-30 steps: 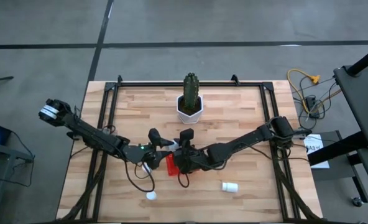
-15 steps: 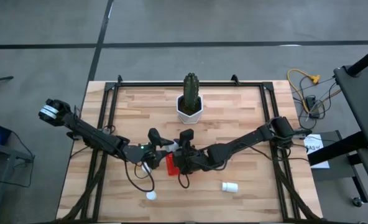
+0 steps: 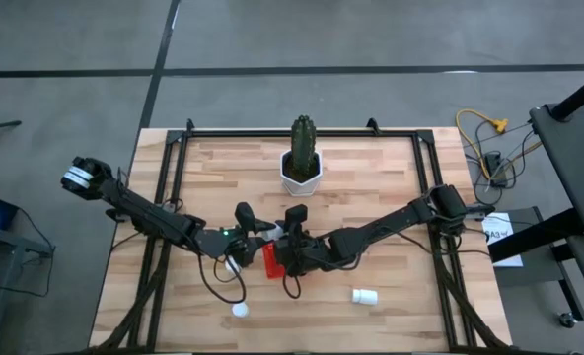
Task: Pick and place pill bottles into a basket
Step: Put the white pill bottle into the red bin
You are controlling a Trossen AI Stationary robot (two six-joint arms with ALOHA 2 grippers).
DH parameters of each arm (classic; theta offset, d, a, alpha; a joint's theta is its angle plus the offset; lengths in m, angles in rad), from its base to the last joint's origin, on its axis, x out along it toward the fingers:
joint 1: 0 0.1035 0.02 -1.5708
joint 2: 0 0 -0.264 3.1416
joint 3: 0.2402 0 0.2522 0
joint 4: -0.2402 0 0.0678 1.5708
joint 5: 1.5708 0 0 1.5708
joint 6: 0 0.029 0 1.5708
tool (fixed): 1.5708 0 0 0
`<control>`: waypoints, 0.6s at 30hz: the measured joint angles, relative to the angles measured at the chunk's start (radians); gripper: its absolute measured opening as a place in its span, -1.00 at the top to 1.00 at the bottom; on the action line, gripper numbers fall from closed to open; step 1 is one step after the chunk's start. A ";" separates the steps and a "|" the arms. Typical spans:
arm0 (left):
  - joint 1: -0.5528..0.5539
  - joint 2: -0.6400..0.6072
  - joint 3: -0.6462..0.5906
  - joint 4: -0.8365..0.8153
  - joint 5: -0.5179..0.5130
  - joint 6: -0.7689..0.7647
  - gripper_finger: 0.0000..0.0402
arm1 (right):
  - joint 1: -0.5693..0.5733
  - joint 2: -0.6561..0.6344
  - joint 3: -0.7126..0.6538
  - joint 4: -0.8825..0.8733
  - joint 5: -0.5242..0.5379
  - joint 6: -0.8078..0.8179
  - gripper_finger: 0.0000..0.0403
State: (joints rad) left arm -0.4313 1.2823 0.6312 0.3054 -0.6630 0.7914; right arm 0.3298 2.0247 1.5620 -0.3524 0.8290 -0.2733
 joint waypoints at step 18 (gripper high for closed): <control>0.000 0.000 -0.001 0.000 -0.001 0.005 0.19 | 0.000 0.000 0.000 -0.001 0.001 0.000 0.31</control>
State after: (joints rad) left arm -0.4313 1.2823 0.6306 0.3052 -0.6643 0.7963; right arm 0.3298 2.0247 1.5616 -0.3531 0.8295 -0.2729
